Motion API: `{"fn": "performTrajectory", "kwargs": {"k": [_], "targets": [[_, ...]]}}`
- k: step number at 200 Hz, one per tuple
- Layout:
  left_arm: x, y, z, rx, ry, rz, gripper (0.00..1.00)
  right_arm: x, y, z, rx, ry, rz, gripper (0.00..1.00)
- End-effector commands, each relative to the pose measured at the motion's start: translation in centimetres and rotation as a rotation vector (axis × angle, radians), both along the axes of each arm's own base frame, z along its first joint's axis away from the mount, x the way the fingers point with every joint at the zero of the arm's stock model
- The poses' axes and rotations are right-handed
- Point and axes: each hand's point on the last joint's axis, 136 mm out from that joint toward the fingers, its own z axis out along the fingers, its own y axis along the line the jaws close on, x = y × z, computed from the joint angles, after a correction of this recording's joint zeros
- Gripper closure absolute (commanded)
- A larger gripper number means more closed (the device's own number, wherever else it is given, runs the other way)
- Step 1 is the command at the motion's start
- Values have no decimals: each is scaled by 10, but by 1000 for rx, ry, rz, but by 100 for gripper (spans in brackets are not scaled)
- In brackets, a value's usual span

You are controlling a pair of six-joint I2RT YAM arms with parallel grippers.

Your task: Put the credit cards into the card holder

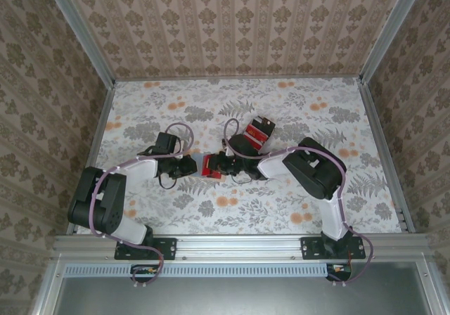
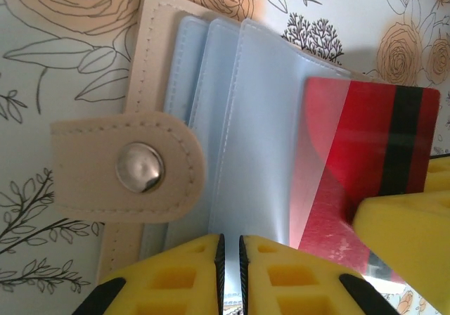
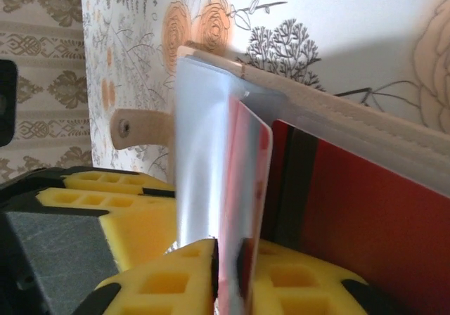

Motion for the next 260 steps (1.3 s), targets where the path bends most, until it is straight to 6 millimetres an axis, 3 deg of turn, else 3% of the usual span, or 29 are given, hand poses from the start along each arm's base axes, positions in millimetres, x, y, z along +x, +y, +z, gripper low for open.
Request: {"fn": "performTrajectory", "kwargs": {"k": [1,30,89,145,260], "targets": [[-6,3,-2,10,15,-15,84,-7,-17,-18,-125,25,-15,68],[-6,7,-2,32,13,-8,84,-11,-34,-6,-242,-5,6,59],[-2,17,9,63,-20,9,84,-17,-50,3,-347,-6,58,56],[-1,26,4,95,-8,16,84,-17,-43,1,-334,-3,89,73],[-3,16,-7,57,17,8,83,-11,-27,-1,-256,-21,45,83]]}}
